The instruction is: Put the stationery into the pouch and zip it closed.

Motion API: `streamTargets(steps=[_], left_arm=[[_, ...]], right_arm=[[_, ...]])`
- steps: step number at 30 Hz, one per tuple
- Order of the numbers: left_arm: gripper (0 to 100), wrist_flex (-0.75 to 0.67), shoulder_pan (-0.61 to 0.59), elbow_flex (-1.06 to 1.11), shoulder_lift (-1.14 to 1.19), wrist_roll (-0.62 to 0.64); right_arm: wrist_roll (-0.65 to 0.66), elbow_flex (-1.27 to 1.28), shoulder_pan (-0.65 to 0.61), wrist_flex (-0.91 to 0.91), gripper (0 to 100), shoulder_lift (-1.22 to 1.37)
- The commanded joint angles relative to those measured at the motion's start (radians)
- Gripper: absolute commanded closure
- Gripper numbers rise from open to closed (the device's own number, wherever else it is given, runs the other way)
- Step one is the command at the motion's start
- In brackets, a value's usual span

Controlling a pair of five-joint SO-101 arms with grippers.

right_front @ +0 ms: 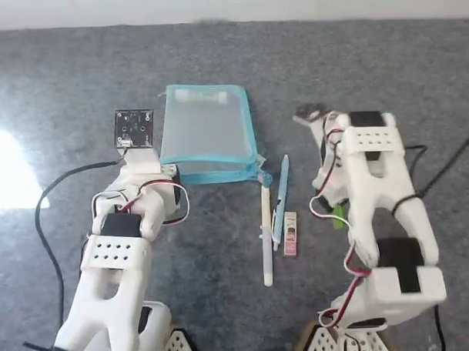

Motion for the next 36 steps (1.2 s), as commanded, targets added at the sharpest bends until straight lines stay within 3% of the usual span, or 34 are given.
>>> streamTargets(steps=[1,7,14,18,30,36], left_arm=[[99,-0.008,-0.005,-0.028,0.015,0.02],[99,-0.011,-0.005,-0.013,0.015,0.018],[99,-0.012,-0.003,-0.019,0.014,0.018],[99,-0.009,-0.003,-0.019,0.014,0.018],[99,-0.008,-0.003,-0.013,0.011,0.017],[99,-0.008,-0.003,-0.013,0.012,0.017]], right_arm=[[0.025,0.048,-0.028,-0.104,96.0,0.024],[-0.028,0.204,-0.077,-0.323,89.9,-0.07],[-0.121,0.4,-0.079,-0.357,89.7,-0.432],[-0.091,0.512,-0.085,-0.403,90.0,-0.539],[-0.155,0.628,-0.082,-0.578,89.0,-0.447],[-0.152,0.609,-0.081,-0.618,75.5,-0.335]])
